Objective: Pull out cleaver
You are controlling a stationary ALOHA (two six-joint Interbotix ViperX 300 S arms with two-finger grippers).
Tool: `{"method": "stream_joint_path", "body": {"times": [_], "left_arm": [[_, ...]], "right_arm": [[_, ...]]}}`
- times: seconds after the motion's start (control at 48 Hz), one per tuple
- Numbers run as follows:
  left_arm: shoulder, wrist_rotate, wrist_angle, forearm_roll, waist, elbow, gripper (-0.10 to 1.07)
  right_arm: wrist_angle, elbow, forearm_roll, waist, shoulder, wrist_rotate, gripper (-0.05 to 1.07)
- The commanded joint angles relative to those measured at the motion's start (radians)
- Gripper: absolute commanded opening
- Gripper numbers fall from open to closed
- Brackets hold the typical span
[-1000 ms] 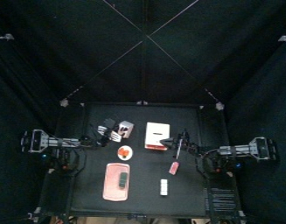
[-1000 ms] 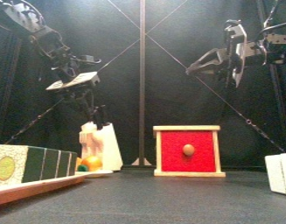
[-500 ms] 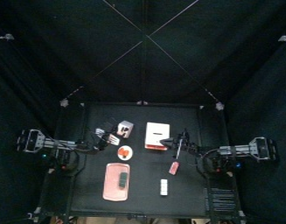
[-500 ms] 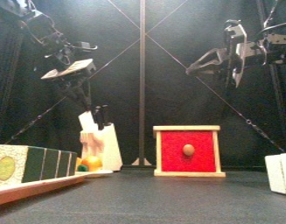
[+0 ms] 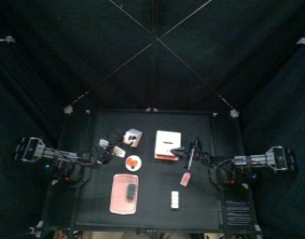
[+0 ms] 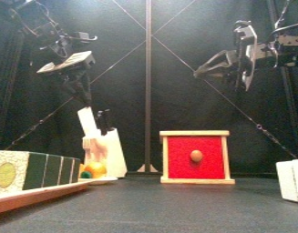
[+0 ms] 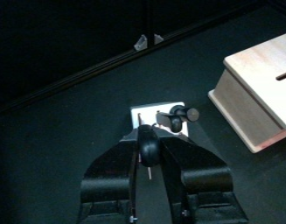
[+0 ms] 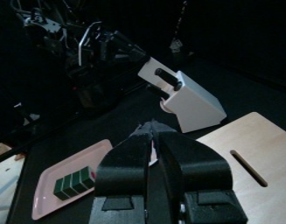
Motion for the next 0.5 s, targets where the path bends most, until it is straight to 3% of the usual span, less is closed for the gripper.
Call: {"method": "stream_joint_path", "body": {"times": [0.0, 0.271, 0.479], "left_arm": [[-0.018, 0.002, 0.015, 0.015, -0.031, -0.023, 0.54], [-0.058, -0.002, 0.091, 0.057, -0.126, -0.012, 0.54], [-0.074, -0.002, 0.160, 0.054, -0.158, -0.003, 0.54]], "right_arm": [[-0.008, -0.012, -0.003, 0.000, -0.012, 0.000, 0.51], [-0.005, -0.012, -0.003, 0.000, -0.012, -0.002, 0.51], [-0.008, -0.012, -0.003, 0.000, -0.012, -0.002, 0.51]]}}
